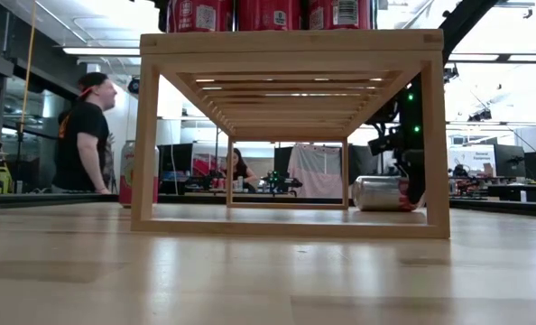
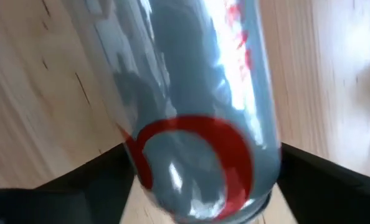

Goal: Place canned beverage on shelf
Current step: Put the top red-silver soda can on the shelf aligned with the other red-silver soda can

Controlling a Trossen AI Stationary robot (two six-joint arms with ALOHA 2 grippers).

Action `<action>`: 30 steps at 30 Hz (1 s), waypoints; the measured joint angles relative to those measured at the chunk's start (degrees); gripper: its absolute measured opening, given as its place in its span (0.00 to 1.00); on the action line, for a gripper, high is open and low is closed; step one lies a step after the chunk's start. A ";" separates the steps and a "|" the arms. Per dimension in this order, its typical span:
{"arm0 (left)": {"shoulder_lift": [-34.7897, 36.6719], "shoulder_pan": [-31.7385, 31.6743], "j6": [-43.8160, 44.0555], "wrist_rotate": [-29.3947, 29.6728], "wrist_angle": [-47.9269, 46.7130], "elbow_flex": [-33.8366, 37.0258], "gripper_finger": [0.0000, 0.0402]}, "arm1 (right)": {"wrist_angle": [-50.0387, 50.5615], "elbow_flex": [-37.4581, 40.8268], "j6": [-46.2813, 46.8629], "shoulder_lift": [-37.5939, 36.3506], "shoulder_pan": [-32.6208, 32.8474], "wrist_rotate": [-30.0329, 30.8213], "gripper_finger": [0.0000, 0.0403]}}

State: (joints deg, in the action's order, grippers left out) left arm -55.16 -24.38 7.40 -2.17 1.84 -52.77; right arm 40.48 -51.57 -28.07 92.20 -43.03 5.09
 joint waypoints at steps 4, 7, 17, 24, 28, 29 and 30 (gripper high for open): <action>0.00 0.00 -0.05 0.00 2.62 0.00 0.01 | 2.57 0.00 0.69 -0.90 0.24 1.26 0.68; -0.02 -0.01 -0.70 0.05 3.74 0.00 0.04 | 4.19 0.02 2.81 -2.86 0.22 1.58 0.68; 0.00 -0.02 -1.69 0.13 5.36 -0.03 0.32 | 9.85 0.02 10.05 -17.13 0.19 3.35 0.68; -1.59 -1.55 4.92 -1.19 3.39 -5.34 0.59 | 11.46 -0.04 18.39 -30.38 0.27 3.66 0.68; -4.41 -1.93 4.85 -3.34 -1.23 -10.93 0.70 | 11.75 -2.41 23.17 -34.88 1.29 3.44 0.68; -5.30 -1.95 4.43 -3.63 -2.35 -12.25 0.72 | 11.67 -3.51 23.76 -35.37 1.82 3.41 0.68; -6.33 -1.97 3.73 -4.52 -3.68 -13.60 0.74 | 11.61 -4.84 24.49 -35.52 2.46 3.42 0.68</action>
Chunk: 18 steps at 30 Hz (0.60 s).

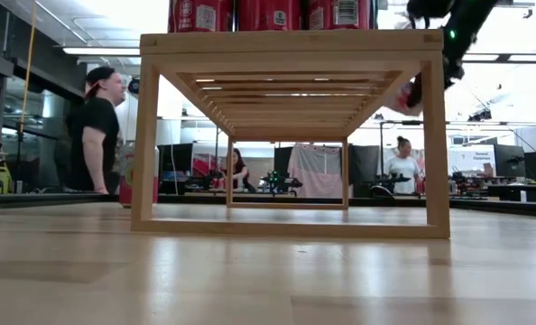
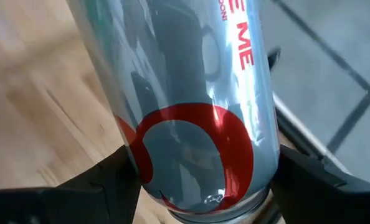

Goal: Place canned beverage on shelf
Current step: Put the top red-silver soda can on the shelf aligned with the other red-silver soda can

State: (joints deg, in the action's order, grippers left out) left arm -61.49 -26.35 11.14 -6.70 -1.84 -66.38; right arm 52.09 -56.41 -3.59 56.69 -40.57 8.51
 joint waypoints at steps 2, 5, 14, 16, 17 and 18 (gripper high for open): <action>-2.27 0.00 -1.98 -2.09 -2.15 -2.54 0.76 | -0.18 -2.75 1.29 0.38 1.60 -0.17 0.68; -5.58 0.00 -3.66 -4.51 -2.98 -5.74 0.78 | -1.43 -6.70 2.27 2.10 4.86 -0.27 0.68; -12.10 0.63 -11.45 -10.03 -2.96 -9.83 0.78 | -13.50 -13.06 3.36 9.39 14.34 -3.06 0.68; -12.95 0.97 -15.10 -9.98 -3.54 -9.82 0.78 | -15.63 -14.48 3.33 11.37 16.22 -3.20 0.68; -13.32 1.21 -16.97 -9.81 -3.77 -9.81 0.78 | -16.28 -15.19 3.31 12.30 17.18 -3.21 0.68; -13.67 1.52 -18.89 -9.50 -3.75 -9.81 0.78 | -16.70 -15.95 3.27 13.22 18.02 -3.21 0.68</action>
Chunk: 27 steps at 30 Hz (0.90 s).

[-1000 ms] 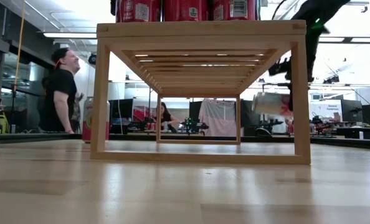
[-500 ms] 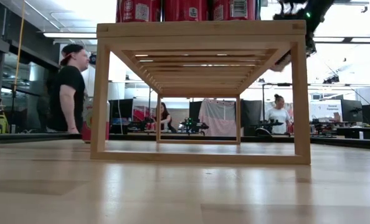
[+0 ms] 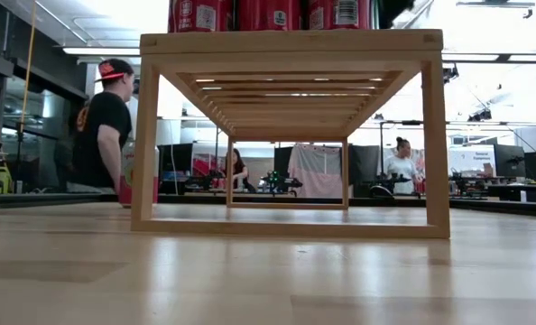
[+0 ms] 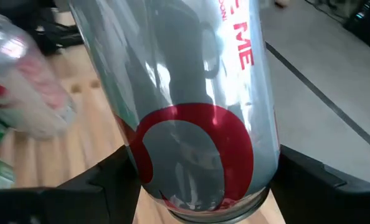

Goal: Place canned beverage on shelf
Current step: Put the top red-silver soda can on the shelf aligned with the other red-silver soda can

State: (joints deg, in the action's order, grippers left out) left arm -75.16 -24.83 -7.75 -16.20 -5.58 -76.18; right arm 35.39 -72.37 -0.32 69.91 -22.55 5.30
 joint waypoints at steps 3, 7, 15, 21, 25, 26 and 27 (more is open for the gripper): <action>-1.24 1.08 -5.14 1.14 0.04 0.00 0.78 | -1.55 -2.18 -1.08 2.69 2.14 0.04 0.68; -3.22 2.71 -9.61 3.47 0.05 0.00 0.78 | -3.04 -3.93 -2.33 5.50 3.72 0.02 0.68; -5.89 4.56 -13.49 11.52 1.27 0.02 0.78 | -3.83 -5.19 -4.21 8.94 5.03 0.27 0.68; -5.89 4.60 -12.87 6.80 0.06 0.02 0.78 | -4.51 -5.28 -6.88 9.73 5.32 -0.41 0.68; -5.87 4.49 -11.48 2.68 0.14 0.00 0.78 | -7.32 -5.28 -7.74 9.73 5.32 -2.49 0.68; -6.05 4.49 -11.42 2.60 0.12 0.00 0.78 | -7.83 -5.28 -7.73 9.73 5.35 -2.63 0.68; -6.28 4.49 -11.40 2.50 0.12 0.00 0.78 | -8.05 -5.28 -7.75 9.73 5.36 -2.81 0.68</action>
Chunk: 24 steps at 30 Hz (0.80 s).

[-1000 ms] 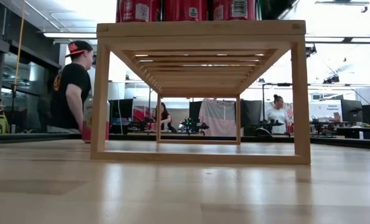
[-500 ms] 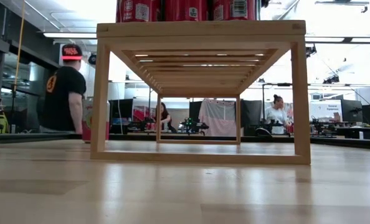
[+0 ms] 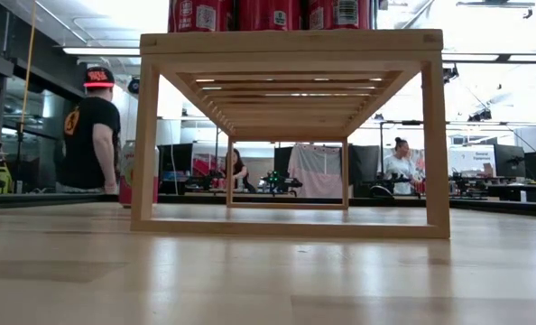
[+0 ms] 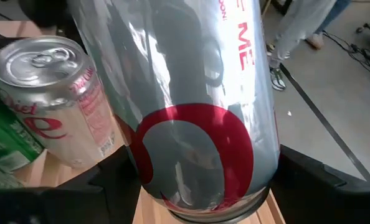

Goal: Place canned beverage on shelf
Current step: Put the top red-silver soda can on the shelf aligned with the other red-silver soda can

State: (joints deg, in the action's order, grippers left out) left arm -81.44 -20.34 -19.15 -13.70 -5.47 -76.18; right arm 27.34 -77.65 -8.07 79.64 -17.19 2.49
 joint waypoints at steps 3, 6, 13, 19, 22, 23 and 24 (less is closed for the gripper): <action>-0.45 0.00 1.15 -1.02 -0.29 0.00 0.78 | -0.14 0.00 -1.16 0.00 0.00 -1.19 0.68; -1.11 0.02 1.87 -2.40 0.11 0.00 0.78 | -0.63 0.00 -1.92 0.00 0.00 -2.54 0.68; -2.41 1.01 1.08 -2.31 3.68 0.02 0.74 | -1.65 0.02 -1.44 0.84 0.24 -2.88 0.68; -2.41 1.03 0.83 -2.09 3.74 0.07 0.67 | -2.33 0.02 -0.96 1.27 0.48 -2.80 0.68; -2.43 1.03 0.60 -1.78 4.52 0.07 0.62 | -2.54 0.02 -0.99 1.25 0.48 -3.03 0.68; -2.43 1.04 0.51 -1.65 4.66 0.07 0.61 | -2.63 0.02 -0.99 1.25 0.48 -3.06 0.68; -2.43 1.07 0.39 -1.38 4.78 0.07 0.60 | -2.64 0.02 -0.96 1.25 0.48 -3.12 0.68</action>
State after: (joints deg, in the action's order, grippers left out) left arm -83.88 -19.27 -18.76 -15.08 -0.69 -76.12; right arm 24.70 -77.62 -9.03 80.88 -16.71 -0.64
